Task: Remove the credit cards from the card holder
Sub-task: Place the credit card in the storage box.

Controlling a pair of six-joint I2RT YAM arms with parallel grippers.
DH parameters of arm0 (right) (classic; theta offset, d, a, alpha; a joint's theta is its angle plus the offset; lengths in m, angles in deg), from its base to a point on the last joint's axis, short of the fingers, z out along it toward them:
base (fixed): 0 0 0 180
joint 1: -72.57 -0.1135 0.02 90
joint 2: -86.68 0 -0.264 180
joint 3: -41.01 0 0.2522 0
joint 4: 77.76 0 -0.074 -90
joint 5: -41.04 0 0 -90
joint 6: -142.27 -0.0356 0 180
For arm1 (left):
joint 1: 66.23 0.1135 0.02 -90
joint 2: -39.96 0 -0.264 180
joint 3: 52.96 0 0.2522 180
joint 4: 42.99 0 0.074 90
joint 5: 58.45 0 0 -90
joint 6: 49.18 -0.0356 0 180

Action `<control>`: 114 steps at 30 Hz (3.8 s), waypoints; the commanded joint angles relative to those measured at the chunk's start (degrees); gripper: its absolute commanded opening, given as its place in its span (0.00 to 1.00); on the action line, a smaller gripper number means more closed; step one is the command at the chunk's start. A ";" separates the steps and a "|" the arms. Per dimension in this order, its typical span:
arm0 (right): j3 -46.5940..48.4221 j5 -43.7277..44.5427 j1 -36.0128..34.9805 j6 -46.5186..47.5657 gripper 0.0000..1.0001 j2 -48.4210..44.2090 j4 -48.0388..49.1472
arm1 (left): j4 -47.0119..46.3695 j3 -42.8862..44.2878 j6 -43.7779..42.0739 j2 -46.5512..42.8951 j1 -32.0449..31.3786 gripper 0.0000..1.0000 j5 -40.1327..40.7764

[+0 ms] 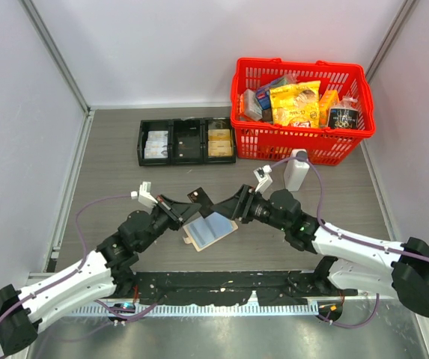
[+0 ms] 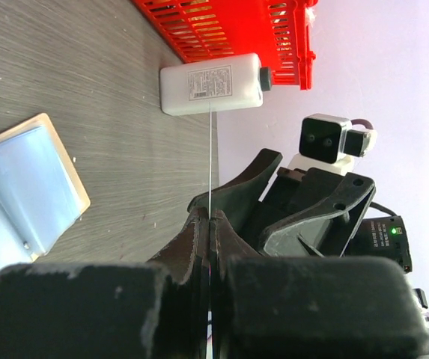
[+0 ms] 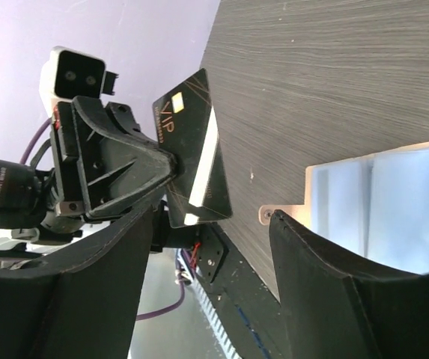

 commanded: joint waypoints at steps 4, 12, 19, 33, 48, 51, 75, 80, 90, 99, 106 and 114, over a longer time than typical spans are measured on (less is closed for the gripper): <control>-0.38 -3.91 0.14 -3.23 0.59 2.17 13.70 | -12.42 0.38 1.68 4.05 0.06 0.00 -2.83; -0.12 -4.01 0.14 -3.94 0.40 4.02 15.12 | -16.56 -0.50 2.30 4.85 0.06 0.00 -3.80; 0.06 -3.04 0.23 -1.04 0.01 0.69 11.18 | -8.68 0.20 -3.57 2.83 0.06 0.14 -4.33; 7.35 -9.36 2.51 18.20 0.01 -11.01 -15.81 | 32.65 25.15 -42.95 4.22 6.91 0.71 -14.94; 7.97 -18.33 2.60 21.03 0.01 -12.86 -14.23 | 13.87 22.71 -49.13 11.26 15.34 0.69 -50.18; 7.79 -18.95 2.60 21.03 0.01 -13.29 -13.71 | 9.98 21.74 -47.37 12.05 16.75 0.67 -54.50; 4.98 -15.00 2.69 21.37 0.08 -13.39 -12.11 | 5.85 20.33 -44.02 13.73 19.30 0.00 -55.40; 4.54 -3.23 2.86 21.64 0.61 -14.17 -16.77 | 7.51 21.03 -43.93 14.86 21.50 0.00 -49.17; 1.12 14.71 2.86 22.96 0.79 -16.46 -22.58 | 10.25 30.78 -42.79 28.12 29.14 0.00 -21.84; 0.32 18.76 2.86 25.59 0.80 -16.20 -23.55 | 6.03 44.40 -41.91 50.62 33.28 0.00 -12.41; -0.38 20.16 2.86 26.30 0.80 -16.72 -23.55 | 6.38 53.63 -41.30 64.16 34.25 0.00 -15.40; -0.56 20.08 2.86 27.00 0.80 -16.37 -23.55 | 5.85 60.84 -38.14 74.10 34.33 0.01 -19.88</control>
